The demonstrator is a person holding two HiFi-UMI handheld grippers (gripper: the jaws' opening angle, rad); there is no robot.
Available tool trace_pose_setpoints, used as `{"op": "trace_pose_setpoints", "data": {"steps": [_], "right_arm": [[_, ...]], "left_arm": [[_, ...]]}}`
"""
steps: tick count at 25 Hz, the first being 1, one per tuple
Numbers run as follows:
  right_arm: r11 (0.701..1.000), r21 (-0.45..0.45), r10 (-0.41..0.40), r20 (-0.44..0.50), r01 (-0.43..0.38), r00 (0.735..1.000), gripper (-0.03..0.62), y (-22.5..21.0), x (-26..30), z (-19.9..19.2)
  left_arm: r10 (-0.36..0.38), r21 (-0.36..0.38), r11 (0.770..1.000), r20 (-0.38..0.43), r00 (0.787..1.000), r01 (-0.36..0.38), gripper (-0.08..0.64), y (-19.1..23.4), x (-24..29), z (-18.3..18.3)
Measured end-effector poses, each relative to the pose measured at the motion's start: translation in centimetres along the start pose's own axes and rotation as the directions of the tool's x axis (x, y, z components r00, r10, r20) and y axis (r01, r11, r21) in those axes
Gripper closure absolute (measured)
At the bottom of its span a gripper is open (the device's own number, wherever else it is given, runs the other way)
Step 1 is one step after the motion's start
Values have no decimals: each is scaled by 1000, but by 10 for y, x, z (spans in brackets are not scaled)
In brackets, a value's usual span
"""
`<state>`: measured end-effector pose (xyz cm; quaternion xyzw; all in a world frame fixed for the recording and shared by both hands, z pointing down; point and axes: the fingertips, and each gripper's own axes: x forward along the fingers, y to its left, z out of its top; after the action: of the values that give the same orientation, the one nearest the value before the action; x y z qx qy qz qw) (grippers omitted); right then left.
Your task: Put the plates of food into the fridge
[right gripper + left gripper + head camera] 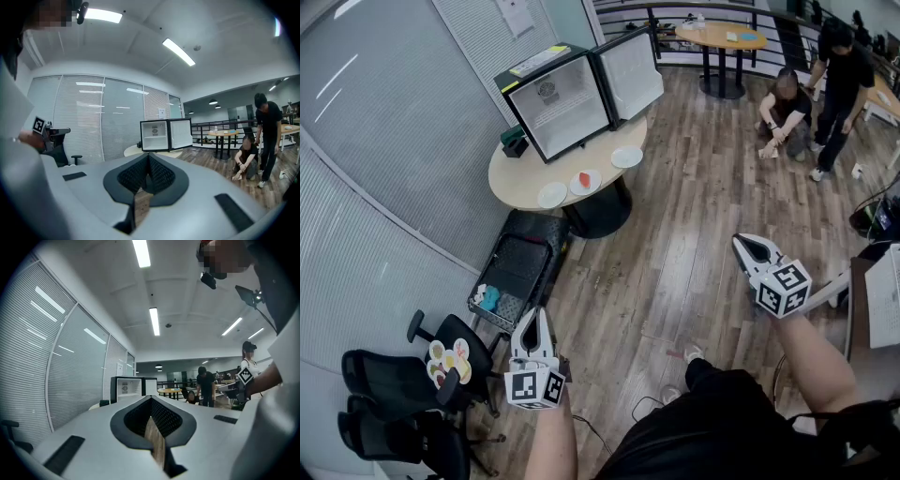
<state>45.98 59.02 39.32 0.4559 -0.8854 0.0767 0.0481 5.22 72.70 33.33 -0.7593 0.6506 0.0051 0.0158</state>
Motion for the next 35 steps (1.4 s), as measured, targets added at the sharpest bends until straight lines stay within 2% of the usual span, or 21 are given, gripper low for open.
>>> {"op": "trace_pose_setpoints", "data": {"steps": [7,12,18,23,29,35], "right_arm": [[1000,12,15,18,-15,1000,588,-32,42,6],[998,25,64,-31,-64,997,588,-53,75,-4],[991,6,135,-19,-135,991,588,-79,126,3],[986,25,165,-21,-164,986,588,-100,157,0],[985,56,164,-36,-162,986,588,-113,194,-2],[987,66,150,-48,-147,987,588,-117,238,-5]], "left_arm": [[25,9,1000,-1,1000,-25,558,-1,43,6],[56,0,998,-18,998,-56,558,-5,74,-1],[111,15,994,-16,994,-110,558,-9,116,3],[135,8,991,-11,991,-135,558,-17,146,2],[135,21,991,-23,991,-134,558,-4,178,5],[100,30,995,-15,995,-100,558,26,223,1]]}}
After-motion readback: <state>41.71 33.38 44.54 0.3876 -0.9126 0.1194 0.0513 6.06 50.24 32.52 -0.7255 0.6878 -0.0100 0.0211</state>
